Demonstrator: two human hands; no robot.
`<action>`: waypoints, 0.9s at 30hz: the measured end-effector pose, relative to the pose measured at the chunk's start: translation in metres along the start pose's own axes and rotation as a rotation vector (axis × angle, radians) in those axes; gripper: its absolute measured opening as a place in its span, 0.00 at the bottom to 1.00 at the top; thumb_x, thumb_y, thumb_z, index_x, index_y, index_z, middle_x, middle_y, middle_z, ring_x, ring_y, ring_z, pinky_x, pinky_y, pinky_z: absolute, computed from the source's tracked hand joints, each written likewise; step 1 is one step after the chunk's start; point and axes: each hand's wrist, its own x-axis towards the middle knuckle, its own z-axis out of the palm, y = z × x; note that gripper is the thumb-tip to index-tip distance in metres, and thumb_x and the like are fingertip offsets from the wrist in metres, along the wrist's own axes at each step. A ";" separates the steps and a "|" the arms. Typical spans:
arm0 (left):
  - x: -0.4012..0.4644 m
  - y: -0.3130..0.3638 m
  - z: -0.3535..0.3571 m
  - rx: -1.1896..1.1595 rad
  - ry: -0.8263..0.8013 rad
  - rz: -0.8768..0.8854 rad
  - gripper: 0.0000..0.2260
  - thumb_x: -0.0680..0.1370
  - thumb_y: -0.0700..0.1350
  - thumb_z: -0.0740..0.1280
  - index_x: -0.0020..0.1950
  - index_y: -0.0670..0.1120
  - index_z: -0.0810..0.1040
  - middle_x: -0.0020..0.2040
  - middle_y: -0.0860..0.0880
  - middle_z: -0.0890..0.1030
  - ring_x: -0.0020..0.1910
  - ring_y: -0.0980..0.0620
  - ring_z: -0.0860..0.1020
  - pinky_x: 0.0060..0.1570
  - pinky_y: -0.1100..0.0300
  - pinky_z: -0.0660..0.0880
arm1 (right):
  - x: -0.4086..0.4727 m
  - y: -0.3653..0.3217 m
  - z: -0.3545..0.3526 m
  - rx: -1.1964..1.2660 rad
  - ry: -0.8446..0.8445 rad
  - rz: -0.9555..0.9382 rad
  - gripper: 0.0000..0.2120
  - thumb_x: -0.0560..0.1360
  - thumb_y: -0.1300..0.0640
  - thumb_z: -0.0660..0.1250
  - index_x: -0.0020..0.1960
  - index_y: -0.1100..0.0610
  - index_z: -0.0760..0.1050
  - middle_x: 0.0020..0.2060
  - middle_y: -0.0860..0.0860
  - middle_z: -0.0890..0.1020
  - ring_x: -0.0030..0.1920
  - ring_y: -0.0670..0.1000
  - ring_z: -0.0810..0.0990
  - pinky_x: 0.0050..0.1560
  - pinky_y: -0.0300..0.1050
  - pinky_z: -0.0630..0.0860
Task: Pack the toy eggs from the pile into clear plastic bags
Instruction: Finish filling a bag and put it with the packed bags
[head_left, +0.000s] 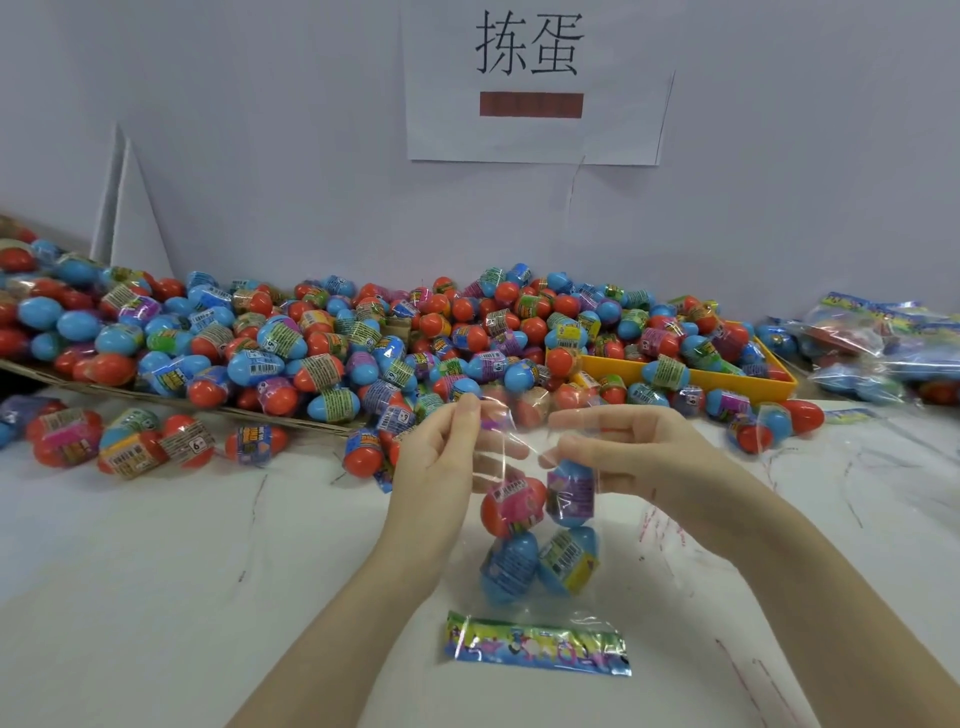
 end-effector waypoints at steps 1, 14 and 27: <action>0.001 0.000 -0.001 -0.009 0.003 -0.017 0.14 0.81 0.48 0.55 0.43 0.47 0.77 0.31 0.53 0.83 0.27 0.61 0.78 0.27 0.71 0.72 | 0.000 0.000 0.000 0.012 -0.002 0.008 0.19 0.59 0.50 0.71 0.49 0.52 0.79 0.40 0.49 0.85 0.41 0.47 0.84 0.36 0.35 0.78; 0.005 -0.003 -0.016 0.057 -0.184 -0.150 0.12 0.67 0.50 0.70 0.38 0.41 0.83 0.31 0.50 0.83 0.29 0.58 0.79 0.30 0.69 0.74 | 0.002 0.000 0.001 0.070 0.039 0.011 0.10 0.71 0.49 0.63 0.45 0.51 0.81 0.40 0.47 0.85 0.40 0.44 0.83 0.34 0.32 0.76; 0.007 0.004 -0.025 0.086 -0.205 -0.175 0.12 0.67 0.53 0.67 0.40 0.47 0.83 0.37 0.54 0.85 0.31 0.57 0.82 0.29 0.70 0.75 | 0.003 0.003 0.001 0.051 0.110 0.042 0.06 0.72 0.57 0.66 0.39 0.54 0.82 0.36 0.50 0.85 0.36 0.46 0.83 0.33 0.33 0.76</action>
